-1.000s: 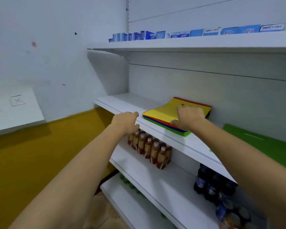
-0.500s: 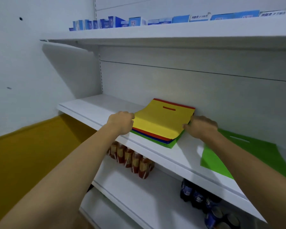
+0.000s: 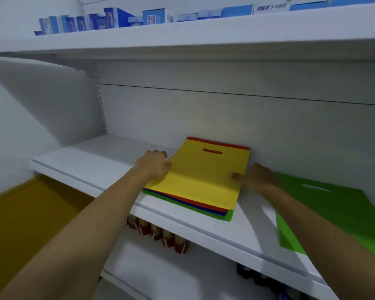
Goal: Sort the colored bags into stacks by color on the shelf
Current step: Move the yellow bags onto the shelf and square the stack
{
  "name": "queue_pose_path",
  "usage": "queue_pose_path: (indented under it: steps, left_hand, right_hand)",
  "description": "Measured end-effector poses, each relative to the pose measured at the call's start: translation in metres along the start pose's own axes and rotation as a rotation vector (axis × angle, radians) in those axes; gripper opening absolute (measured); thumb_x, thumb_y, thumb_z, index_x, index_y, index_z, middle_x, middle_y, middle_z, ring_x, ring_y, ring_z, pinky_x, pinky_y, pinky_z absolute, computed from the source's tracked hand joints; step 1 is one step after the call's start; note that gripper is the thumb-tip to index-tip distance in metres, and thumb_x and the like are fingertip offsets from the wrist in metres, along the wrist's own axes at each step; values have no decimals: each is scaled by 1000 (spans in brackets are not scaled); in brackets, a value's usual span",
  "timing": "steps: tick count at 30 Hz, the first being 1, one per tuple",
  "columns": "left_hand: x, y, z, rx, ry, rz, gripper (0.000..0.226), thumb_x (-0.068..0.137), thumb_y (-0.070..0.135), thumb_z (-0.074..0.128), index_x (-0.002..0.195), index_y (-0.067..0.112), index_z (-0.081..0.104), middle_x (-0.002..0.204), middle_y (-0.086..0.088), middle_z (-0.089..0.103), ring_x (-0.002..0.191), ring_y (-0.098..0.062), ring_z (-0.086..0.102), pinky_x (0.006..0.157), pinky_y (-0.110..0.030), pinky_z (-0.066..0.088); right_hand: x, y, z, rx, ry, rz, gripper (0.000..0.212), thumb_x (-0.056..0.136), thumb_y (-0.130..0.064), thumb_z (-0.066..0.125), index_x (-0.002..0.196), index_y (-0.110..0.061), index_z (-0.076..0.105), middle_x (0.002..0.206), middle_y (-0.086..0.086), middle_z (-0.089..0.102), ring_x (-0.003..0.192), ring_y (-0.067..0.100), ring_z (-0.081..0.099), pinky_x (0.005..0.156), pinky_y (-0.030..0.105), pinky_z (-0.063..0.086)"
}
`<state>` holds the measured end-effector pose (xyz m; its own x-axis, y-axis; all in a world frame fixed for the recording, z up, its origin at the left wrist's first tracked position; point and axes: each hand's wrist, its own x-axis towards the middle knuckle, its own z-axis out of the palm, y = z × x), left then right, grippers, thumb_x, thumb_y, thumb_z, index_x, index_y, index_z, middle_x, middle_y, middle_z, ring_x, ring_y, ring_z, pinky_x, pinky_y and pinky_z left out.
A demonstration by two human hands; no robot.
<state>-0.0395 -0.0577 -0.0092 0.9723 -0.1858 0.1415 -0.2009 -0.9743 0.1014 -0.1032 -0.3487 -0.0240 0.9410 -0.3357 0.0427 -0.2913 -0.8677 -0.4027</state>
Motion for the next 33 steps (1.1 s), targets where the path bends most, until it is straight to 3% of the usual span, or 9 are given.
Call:
queue_pose_path:
  steps: [4,7,12,15,18,23,25,29,33]
  left_hand:
    - [29,-15,15,-146,-63,105,49,99,44,39,143,22,40,143,-10,44,131,-30,39,104,-42,39]
    - [45,-18,27,-207,-125,194,49,99,48,37,142,24,43,146,-6,44,131,-27,40,107,-42,36]
    - [63,-19,35,-209,-137,226,51,99,52,34,141,25,42,143,-4,46,127,-25,45,104,-43,39]
    - [70,-22,36,-205,-125,224,49,98,51,36,140,26,43,141,-2,49,125,-24,47,103,-44,40]
    - [79,-24,35,-233,-117,218,47,98,48,39,138,25,45,138,-2,52,123,-24,49,101,-42,42]
    - [85,-12,31,-354,-58,233,44,99,41,45,139,21,44,131,-7,57,115,-25,55,92,-35,46]
    - [88,-5,30,-455,-61,204,49,98,40,47,142,19,39,133,-10,55,117,-29,54,93,-36,45]
    - [92,10,24,-807,-151,96,66,95,40,55,148,13,26,141,-13,46,125,-32,48,98,-37,42]
    - [93,17,19,-1229,-308,40,52,90,32,65,133,7,49,133,-13,57,113,-29,60,94,-40,50]
  right_hand:
    - [8,-2,8,132,-40,72,56,71,-63,72,62,-15,44,61,5,54,58,21,56,53,26,38]
    - [13,1,9,245,9,131,49,72,-47,79,58,-11,49,59,9,59,57,23,58,58,28,42]
    - [18,5,13,385,120,210,32,78,-20,78,63,-8,53,69,13,59,66,26,56,63,30,41]
    - [18,6,17,511,207,208,12,81,-9,74,84,0,67,85,14,63,80,29,59,71,32,43]
    - [14,1,18,589,311,159,17,86,-5,69,101,0,69,94,11,63,83,22,56,73,28,42]
    - [7,-6,5,861,319,128,6,89,-2,63,93,-6,66,91,12,63,67,17,57,52,18,50]
    - [3,-9,-2,973,310,121,10,89,-2,62,85,-11,65,86,8,64,68,16,59,49,15,51]
    - [-5,-16,-10,1160,313,127,16,91,-6,62,84,-20,65,86,2,66,73,18,63,60,27,53]
    - [-10,-18,-14,1271,354,147,11,91,-10,62,86,-20,65,87,1,67,73,16,64,55,25,56]
